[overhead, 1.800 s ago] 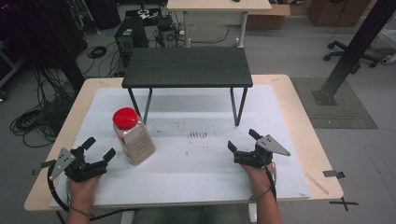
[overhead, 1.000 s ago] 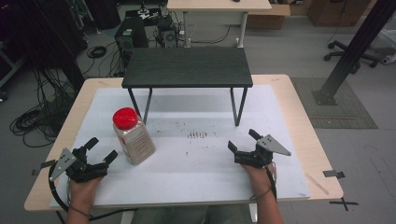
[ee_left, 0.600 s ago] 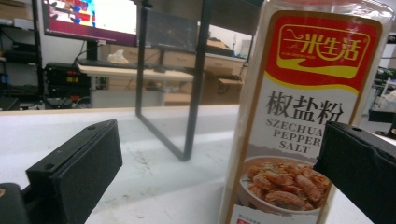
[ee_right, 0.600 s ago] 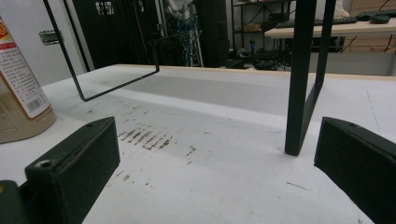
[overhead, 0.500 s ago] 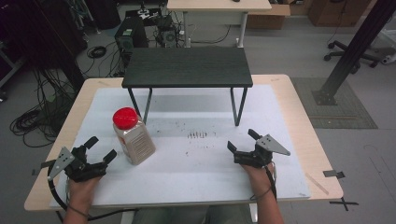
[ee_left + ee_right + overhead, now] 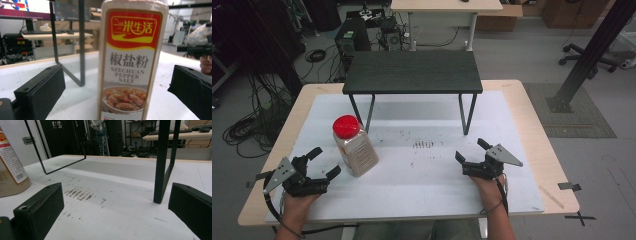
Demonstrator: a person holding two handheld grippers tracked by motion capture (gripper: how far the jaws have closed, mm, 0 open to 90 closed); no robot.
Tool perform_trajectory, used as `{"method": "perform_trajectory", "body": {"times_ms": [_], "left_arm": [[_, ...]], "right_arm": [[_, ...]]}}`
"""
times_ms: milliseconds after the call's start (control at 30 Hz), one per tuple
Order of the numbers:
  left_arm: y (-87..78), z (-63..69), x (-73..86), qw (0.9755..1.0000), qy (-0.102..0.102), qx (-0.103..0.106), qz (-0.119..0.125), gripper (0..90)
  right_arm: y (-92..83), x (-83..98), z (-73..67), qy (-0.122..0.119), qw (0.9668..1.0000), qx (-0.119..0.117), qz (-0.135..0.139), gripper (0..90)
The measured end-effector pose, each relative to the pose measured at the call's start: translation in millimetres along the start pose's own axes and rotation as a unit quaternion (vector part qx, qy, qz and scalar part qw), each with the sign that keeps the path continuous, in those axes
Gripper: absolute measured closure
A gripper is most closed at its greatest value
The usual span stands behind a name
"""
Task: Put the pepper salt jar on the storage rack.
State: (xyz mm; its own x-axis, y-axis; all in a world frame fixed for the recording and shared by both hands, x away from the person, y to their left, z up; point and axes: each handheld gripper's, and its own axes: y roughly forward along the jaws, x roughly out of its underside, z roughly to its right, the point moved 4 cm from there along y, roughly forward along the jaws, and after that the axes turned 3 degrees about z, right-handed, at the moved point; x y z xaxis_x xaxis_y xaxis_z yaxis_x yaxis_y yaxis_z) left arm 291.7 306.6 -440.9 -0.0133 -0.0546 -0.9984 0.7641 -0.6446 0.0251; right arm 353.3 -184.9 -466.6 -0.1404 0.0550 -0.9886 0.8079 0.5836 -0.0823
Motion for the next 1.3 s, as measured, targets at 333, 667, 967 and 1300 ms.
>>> {"method": "perform_trajectory", "body": {"times_ms": [333,667,967,1300], "left_arm": [[12.5,6.4,-2.6,0.9993,0.019,0.012,-0.031,0.2],[23.0,7.0,-4.5,0.9984,0.028,0.016,-0.046,0.2],[32.2,7.0,-5.6,0.9978,0.030,0.019,-0.057,0.2],[44.2,10.7,-4.6,0.9972,0.025,0.030,-0.063,0.2]], "right_arm": [[-0.2,-0.1,0.2,0.002,1.0000,0.000,0.001,0.0],[-0.6,-0.3,1.0,0.005,1.0000,0.000,0.004,0.0],[-1.0,-0.5,1.3,0.008,1.0000,-0.001,0.005,0.0],[-1.1,-0.6,1.4,0.009,0.9999,-0.003,0.007,0.0]]}}
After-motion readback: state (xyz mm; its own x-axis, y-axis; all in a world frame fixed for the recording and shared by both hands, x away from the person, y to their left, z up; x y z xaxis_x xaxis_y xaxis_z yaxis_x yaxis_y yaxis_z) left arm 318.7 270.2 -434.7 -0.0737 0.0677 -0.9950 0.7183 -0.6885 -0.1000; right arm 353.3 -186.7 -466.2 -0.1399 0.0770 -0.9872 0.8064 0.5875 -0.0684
